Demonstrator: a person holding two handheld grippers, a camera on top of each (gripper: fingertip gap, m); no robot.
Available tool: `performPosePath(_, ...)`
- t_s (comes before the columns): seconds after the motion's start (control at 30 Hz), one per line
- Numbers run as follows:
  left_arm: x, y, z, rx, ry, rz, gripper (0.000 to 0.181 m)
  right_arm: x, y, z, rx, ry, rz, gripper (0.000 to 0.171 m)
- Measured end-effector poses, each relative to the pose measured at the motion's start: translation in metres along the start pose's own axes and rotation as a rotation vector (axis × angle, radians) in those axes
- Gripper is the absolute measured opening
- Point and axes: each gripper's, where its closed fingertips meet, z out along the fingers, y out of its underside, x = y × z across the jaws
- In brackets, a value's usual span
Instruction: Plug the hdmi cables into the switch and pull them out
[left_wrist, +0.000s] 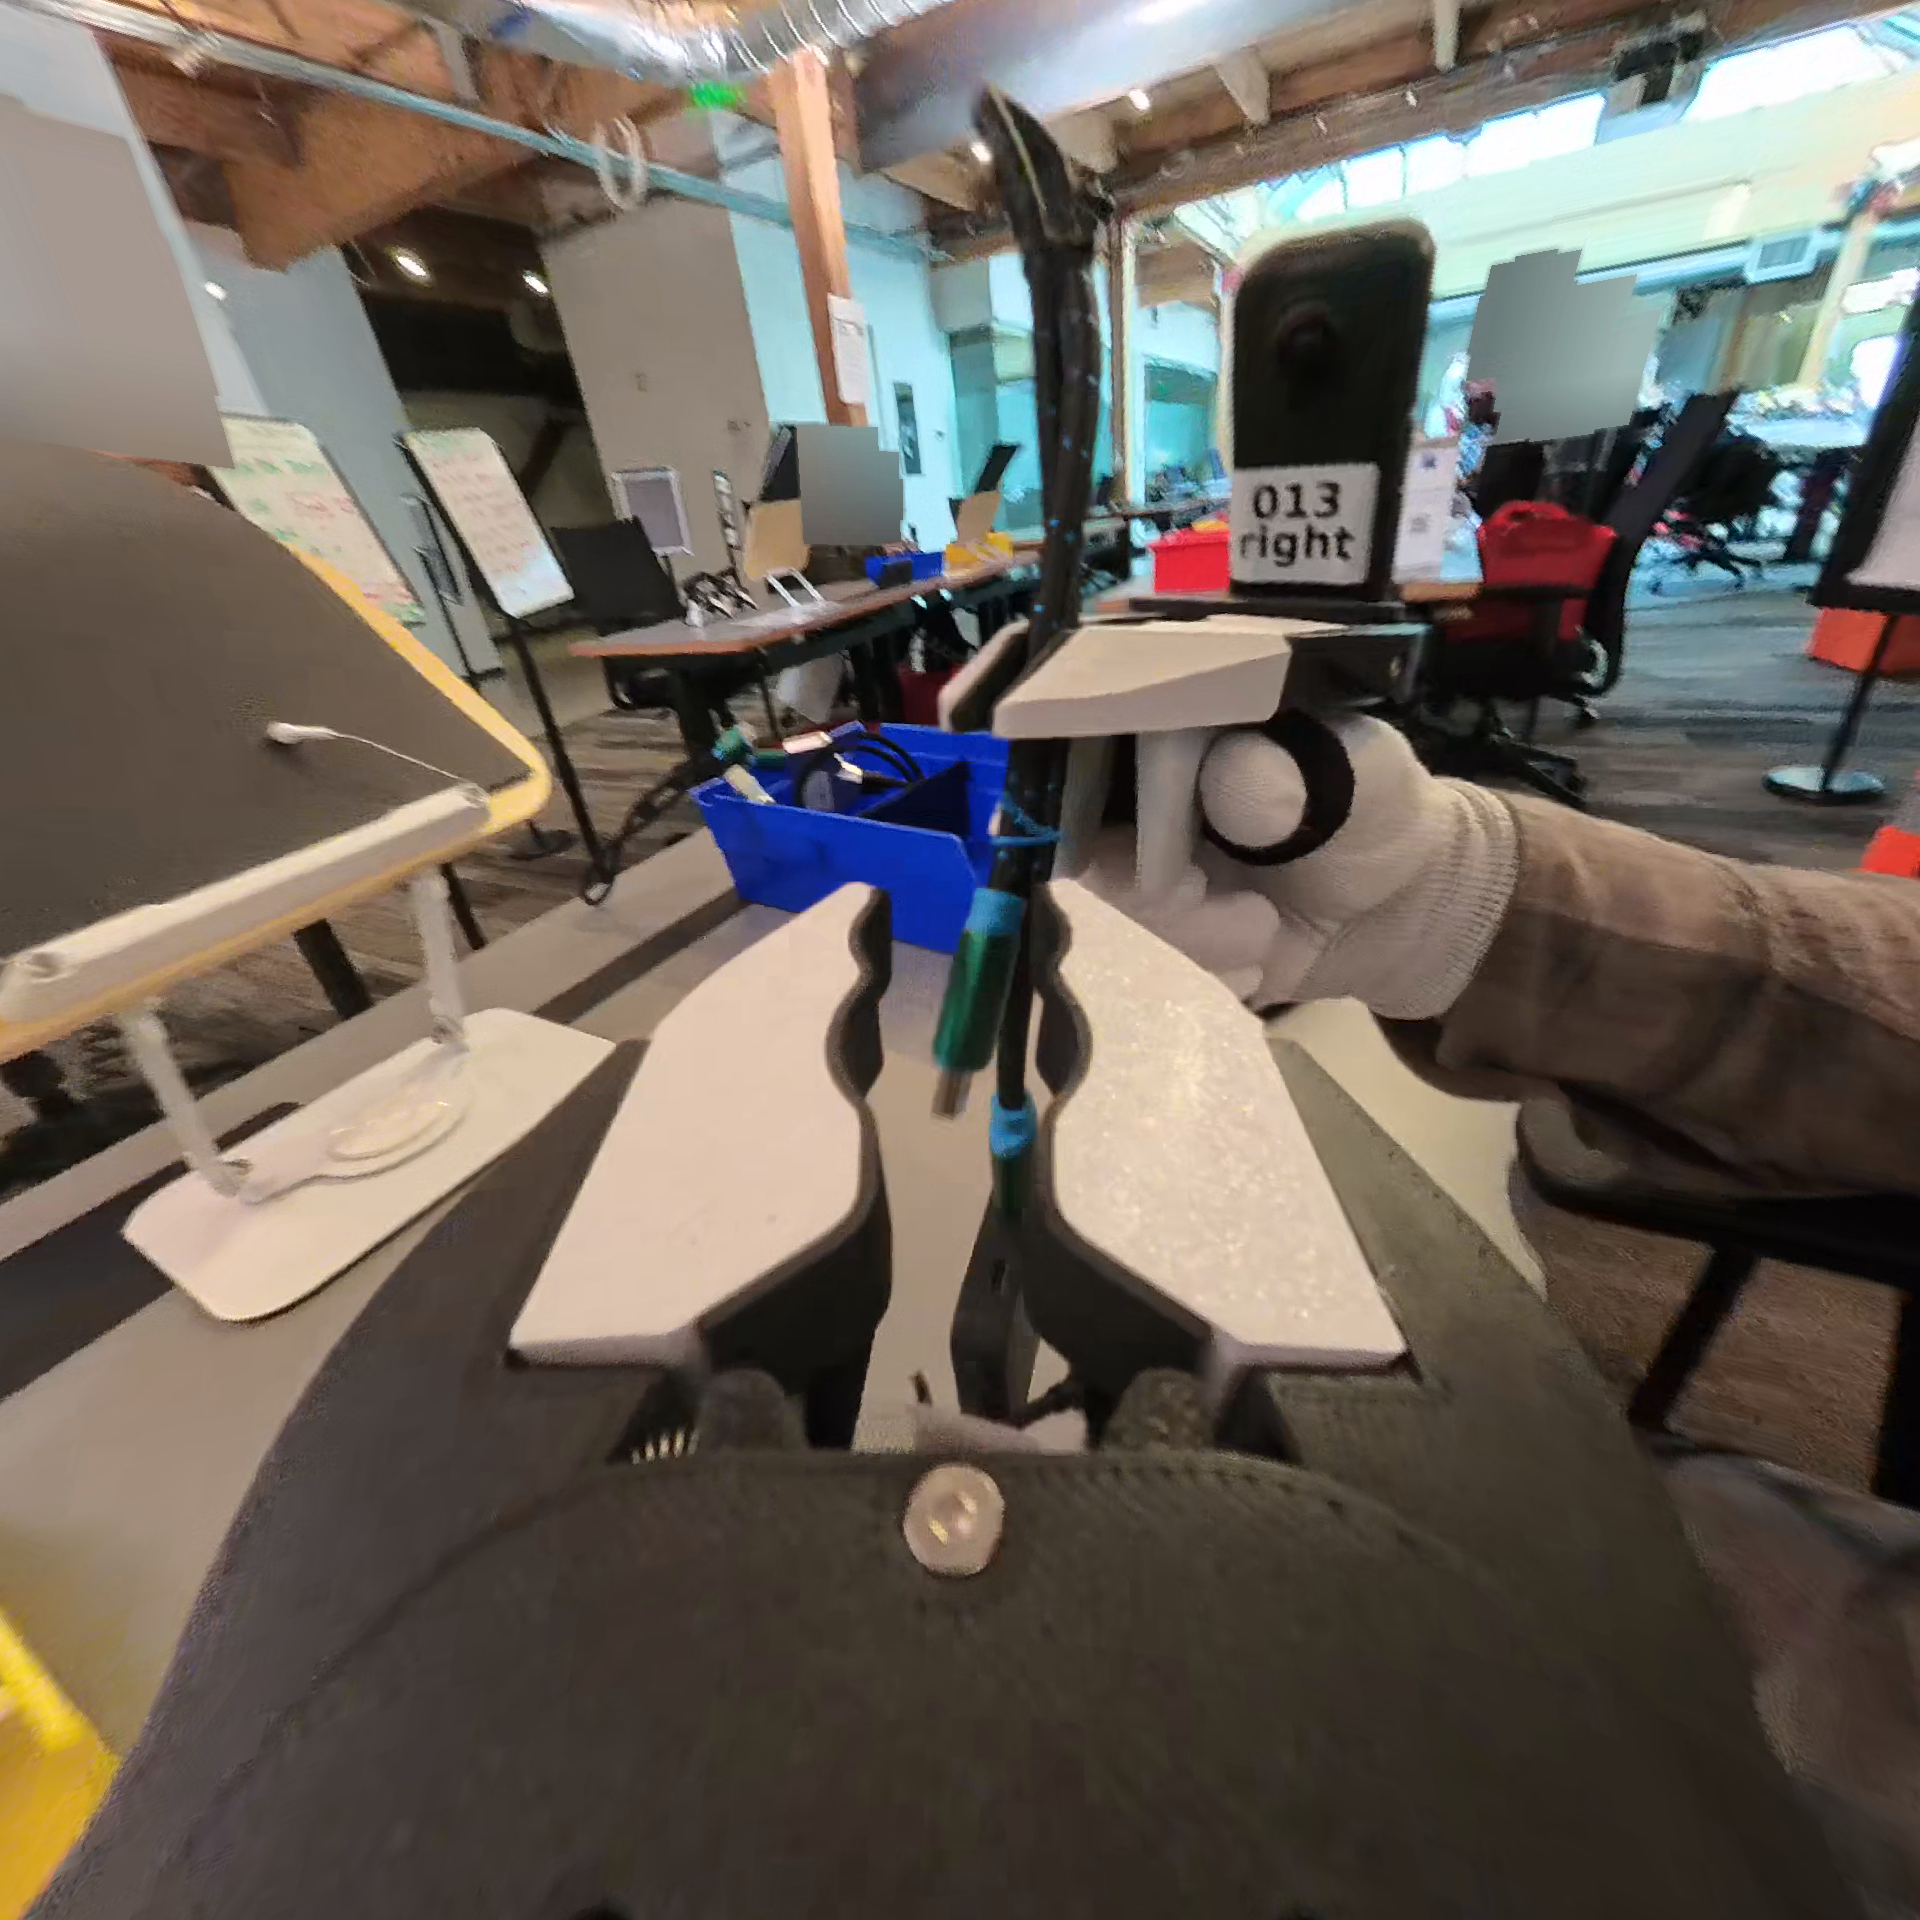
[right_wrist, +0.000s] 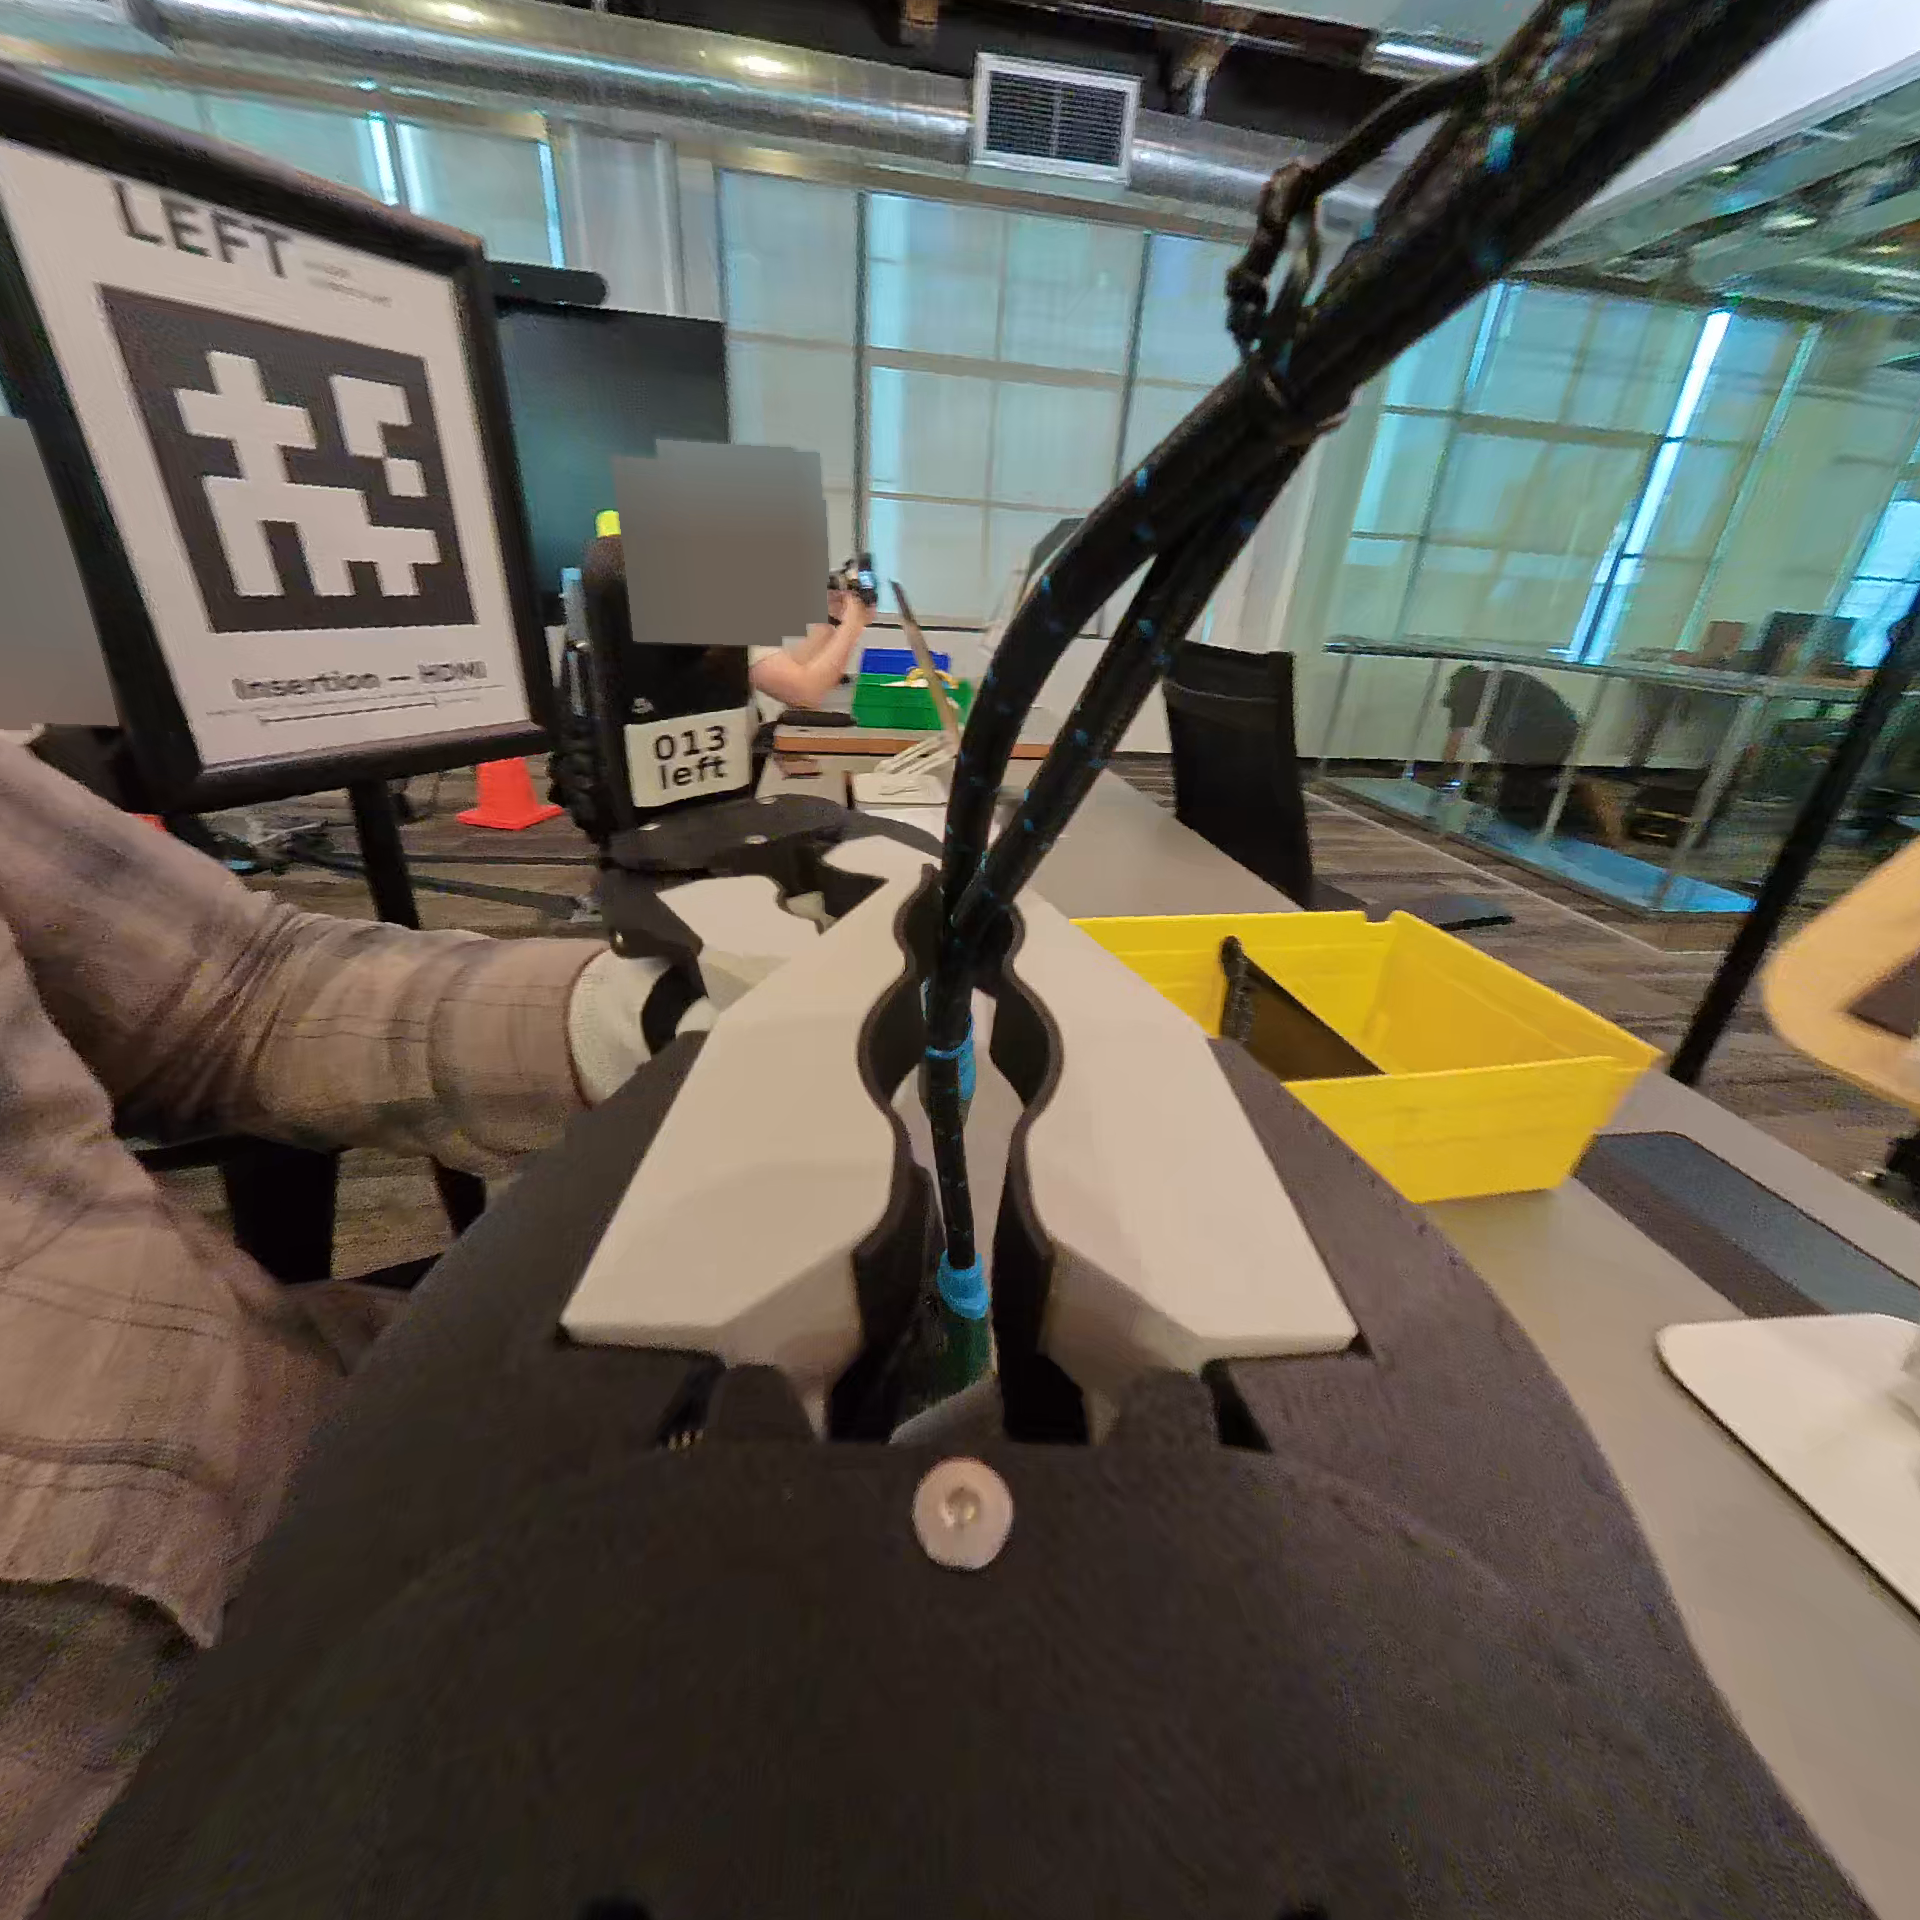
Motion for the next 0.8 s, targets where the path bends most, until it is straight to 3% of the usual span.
performPosePath(0.13, -0.033, -0.002, -0.013, 0.058, -0.114, -0.032, 0.024, 0.024, -0.019, -0.026, 0.031, 0.102, -0.027, 0.003)
performPosePath(0.3, -0.068, 0.052, -0.016, -0.009, -0.244, -0.108, 0.018, 0.079, -0.05, -0.087, 0.064, 0.341, -0.07, 0.004)
performPosePath(0.53, -0.084, 0.124, 0.014, -0.146, -0.341, -0.135, 0.02, 0.174, -0.099, -0.195, 0.038, 0.656, -0.187, 0.004)
performPosePath(0.8, -0.09, 0.125, 0.021, -0.135, -0.358, -0.093, 0.022, 0.29, -0.131, -0.299, -0.144, 0.956, -0.314, 0.004)
